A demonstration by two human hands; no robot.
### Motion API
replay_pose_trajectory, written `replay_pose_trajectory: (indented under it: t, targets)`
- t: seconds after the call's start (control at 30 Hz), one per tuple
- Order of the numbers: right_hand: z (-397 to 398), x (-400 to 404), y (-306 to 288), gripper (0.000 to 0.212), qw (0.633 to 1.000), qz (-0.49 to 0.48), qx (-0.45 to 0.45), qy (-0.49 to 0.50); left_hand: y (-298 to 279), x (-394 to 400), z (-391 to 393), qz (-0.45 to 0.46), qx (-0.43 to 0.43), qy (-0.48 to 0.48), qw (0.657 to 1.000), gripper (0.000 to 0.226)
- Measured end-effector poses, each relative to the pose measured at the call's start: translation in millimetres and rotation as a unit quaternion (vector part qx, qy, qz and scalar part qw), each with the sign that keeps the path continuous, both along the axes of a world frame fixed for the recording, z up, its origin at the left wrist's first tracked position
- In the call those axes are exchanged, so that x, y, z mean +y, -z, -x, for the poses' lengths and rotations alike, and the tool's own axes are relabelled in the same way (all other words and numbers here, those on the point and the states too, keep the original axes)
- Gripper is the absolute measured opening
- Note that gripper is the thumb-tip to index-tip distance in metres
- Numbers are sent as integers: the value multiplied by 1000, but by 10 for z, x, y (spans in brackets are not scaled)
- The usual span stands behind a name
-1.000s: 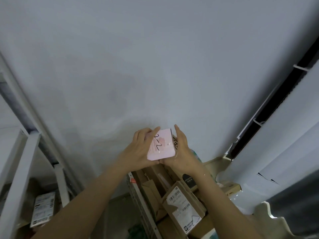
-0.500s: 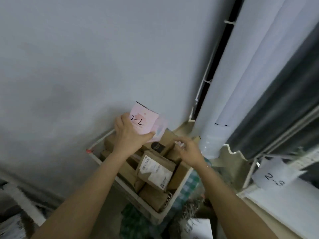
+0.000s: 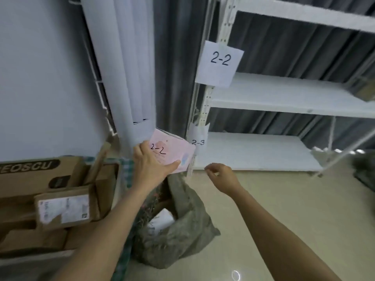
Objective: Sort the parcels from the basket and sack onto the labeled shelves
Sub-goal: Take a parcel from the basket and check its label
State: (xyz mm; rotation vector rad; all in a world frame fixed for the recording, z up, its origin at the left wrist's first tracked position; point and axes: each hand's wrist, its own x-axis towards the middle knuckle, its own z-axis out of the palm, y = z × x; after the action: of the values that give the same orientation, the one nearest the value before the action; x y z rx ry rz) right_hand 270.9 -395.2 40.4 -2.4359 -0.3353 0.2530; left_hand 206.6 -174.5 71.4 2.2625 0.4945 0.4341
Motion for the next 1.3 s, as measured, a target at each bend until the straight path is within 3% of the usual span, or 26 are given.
replay_pose_trajectory:
  t: [0.3, 0.53, 0.93, 1.0, 1.07, 1.13, 1.23, 1.3]
  targets:
    - [-313, -2337, -109, 19, 987, -61, -6, 148, -77, -2268, -888, -42, -11, 113, 993, 102]
    - [-814, -4206, -413, 24, 975, -44, -41, 214, -278, -4251, -1578, -48, -13, 184, 982, 94]
    - [-2510, -6063, -718, 30, 962, -23, -29, 270, -498, -6156, -3335, -77, -57, 216, 972, 102]
    - [-2824, -6305, -786, 47, 941, -108, 43, 319, -495, -6537, -3676, -76, -72, 229, 968, 104]
    - [-3110, -6564, -861, 76, 886, -271, 162, 340, -509, -6959, -4013, -82, -90, 246, 962, 104]
    - [-3412, -6838, -930, 91, 826, -408, 215, 322, -537, -7427, -4332, -84, -115, 269, 952, 106]
    - [-3830, -7285, -1007, 82, 753, -531, 218, 321, -560, -8139, -4687, -63, -122, 299, 944, 107]
    - [-4064, -7628, -1015, 70, 723, -571, 199, 333, -545, -8561, -4874, -49, -111, 327, 937, 110]
